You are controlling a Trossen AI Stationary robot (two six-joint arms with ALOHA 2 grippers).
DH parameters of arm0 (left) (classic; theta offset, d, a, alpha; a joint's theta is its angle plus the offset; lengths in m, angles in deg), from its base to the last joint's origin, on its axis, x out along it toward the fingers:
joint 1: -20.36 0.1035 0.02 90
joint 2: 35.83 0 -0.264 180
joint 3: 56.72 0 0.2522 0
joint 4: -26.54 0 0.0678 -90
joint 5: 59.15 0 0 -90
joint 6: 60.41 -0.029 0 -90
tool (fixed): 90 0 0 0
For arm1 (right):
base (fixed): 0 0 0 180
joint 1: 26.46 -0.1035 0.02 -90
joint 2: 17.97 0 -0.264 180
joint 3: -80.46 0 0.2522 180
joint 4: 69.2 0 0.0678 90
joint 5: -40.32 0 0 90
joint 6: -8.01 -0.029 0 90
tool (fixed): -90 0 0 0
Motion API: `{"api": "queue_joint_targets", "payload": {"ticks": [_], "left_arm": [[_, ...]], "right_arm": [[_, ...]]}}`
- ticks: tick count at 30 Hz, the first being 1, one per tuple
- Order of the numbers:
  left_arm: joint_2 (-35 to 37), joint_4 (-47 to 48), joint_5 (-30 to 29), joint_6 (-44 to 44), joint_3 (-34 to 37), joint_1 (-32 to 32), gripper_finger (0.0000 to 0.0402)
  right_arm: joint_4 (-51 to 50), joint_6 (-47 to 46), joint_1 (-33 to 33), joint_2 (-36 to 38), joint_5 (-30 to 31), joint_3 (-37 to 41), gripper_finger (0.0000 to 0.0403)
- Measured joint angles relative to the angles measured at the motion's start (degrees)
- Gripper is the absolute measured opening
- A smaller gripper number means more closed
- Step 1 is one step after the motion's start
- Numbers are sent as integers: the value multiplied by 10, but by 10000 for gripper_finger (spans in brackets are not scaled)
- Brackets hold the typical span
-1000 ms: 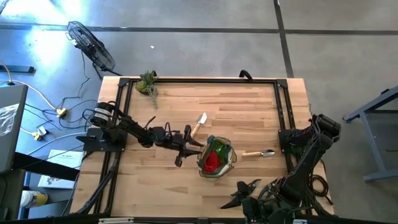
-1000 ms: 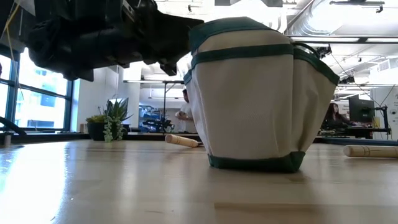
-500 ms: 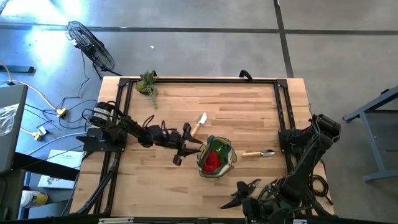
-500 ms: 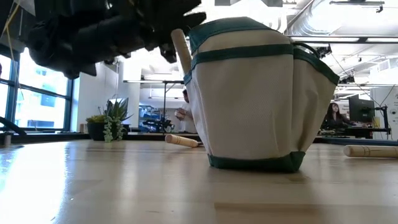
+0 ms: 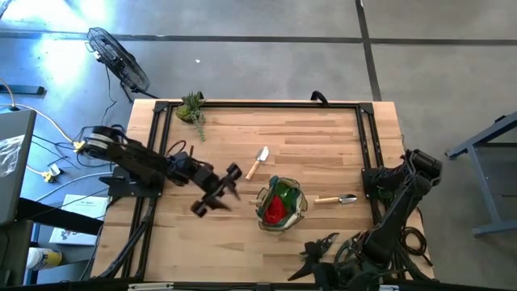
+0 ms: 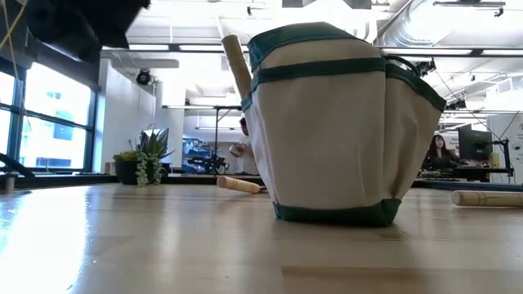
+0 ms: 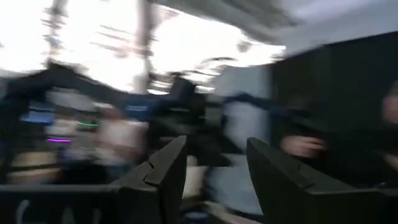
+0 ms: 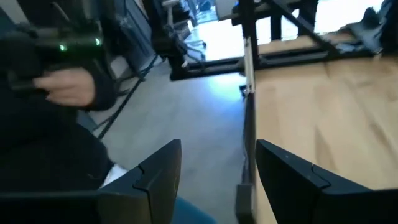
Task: Pick & Place Garden tools in Gardening bag
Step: Put the left green shear scissors into the light brown gardening bag
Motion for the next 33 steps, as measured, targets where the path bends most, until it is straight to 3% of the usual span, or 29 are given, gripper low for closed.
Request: {"api": "queue_joint_targets", "payload": {"ticks": [6,9,13,17,23,33], "left_arm": [[39,151,198,141,4,0,161],[40,258,243,167,5,-9,161],[39,423,197,127,5,-28,161],[39,526,109,71,5,-42,161],[39,555,63,59,5,-63,161],[39,563,2,63,5,-115,161]], "right_arm": [[-88,-26,5,-23,-61,0,197],[-187,-105,9,-25,-95,0,197],[-299,-201,12,-25,-150,0,197],[-384,-209,12,-25,-170,0,197],[-461,-159,15,-33,-193,0,197],[-458,-86,18,-100,-272,0,197]]}}
